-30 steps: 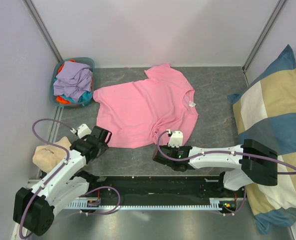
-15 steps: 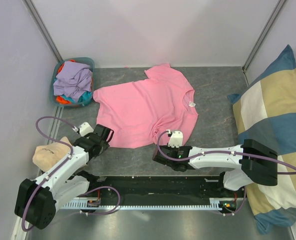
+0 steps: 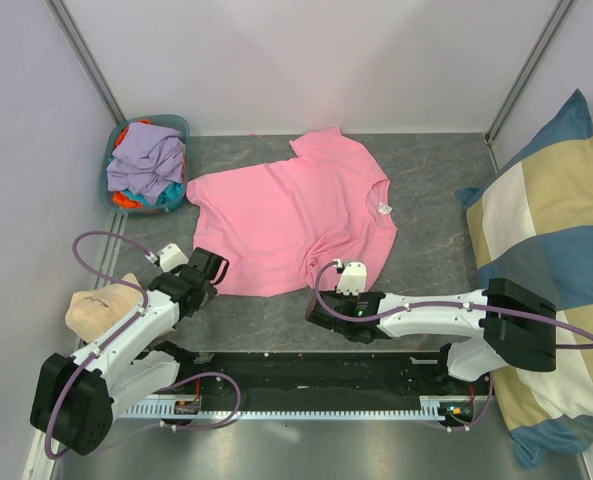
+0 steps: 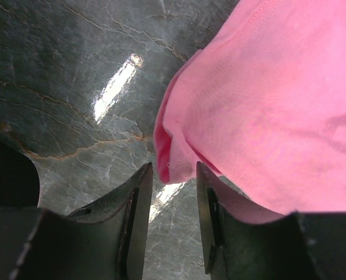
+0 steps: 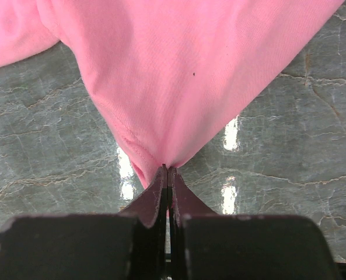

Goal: Fold and stack the t-shirts
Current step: Flatten the tshirt out

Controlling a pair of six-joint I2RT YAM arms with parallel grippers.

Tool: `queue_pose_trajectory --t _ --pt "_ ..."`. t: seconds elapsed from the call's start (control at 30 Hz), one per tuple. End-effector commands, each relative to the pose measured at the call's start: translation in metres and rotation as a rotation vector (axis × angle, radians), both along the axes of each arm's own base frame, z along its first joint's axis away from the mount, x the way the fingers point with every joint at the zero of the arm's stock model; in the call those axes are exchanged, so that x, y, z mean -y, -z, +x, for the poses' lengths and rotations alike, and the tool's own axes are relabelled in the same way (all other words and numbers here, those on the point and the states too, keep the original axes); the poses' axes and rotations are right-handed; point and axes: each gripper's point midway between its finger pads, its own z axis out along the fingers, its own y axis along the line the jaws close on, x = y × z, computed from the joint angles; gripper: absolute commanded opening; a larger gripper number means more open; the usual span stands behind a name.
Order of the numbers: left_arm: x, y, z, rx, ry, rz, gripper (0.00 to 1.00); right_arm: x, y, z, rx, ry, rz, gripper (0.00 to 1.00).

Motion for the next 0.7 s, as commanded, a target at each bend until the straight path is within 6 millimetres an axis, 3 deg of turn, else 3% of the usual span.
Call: queue_pose_trajectory --t 0.0,0.37,0.6,0.67 --pt "-0.005 -0.0036 0.0084 0.06 -0.053 0.012 0.4 -0.001 -0.0055 0.0006 0.007 0.0 0.028 0.0" --pt "-0.005 -0.0028 0.0079 0.062 -0.059 0.008 0.1 0.004 -0.0044 -0.0006 0.002 0.008 0.031 0.0" --pt "-0.0051 -0.0029 0.008 0.061 -0.055 0.01 0.07 0.004 -0.0034 -0.0006 0.001 0.008 0.03 0.0" --pt "-0.0047 -0.0029 0.0079 0.059 -0.053 0.007 0.19 0.0043 -0.0028 -0.001 -0.001 0.008 0.028 0.0"
